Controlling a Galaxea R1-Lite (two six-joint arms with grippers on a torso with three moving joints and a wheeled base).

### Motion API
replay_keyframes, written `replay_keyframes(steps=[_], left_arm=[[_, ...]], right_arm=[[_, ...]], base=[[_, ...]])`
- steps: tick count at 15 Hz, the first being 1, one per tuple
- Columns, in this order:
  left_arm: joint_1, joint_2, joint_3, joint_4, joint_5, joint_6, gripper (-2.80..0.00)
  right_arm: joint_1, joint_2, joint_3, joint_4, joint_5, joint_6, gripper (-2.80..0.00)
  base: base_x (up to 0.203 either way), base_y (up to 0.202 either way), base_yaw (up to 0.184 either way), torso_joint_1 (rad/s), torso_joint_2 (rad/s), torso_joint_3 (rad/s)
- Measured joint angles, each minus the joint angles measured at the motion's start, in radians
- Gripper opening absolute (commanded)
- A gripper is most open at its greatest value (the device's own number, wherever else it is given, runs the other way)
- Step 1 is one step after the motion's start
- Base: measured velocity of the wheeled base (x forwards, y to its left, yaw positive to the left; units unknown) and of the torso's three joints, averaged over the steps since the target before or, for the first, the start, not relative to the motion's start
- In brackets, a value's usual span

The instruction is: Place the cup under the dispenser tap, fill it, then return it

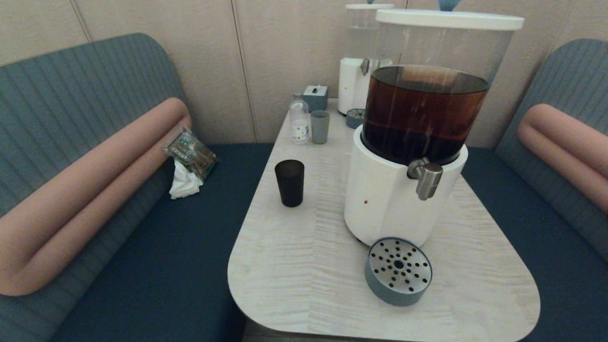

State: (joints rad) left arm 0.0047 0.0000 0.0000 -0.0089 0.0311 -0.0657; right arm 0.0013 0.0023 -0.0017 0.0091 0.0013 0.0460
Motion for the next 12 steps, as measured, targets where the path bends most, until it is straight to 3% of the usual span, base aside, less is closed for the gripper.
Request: replay_keyframes(steps=[12], left_arm=[[0.000, 0.000, 0.000, 0.001, 0.000, 0.001, -2.80]], right_arm=[[0.000, 0.000, -0.001, 0.001, 0.000, -0.003, -2.80]], base=[[0.000, 0.000, 0.000, 0.000, 0.00, 0.000]])
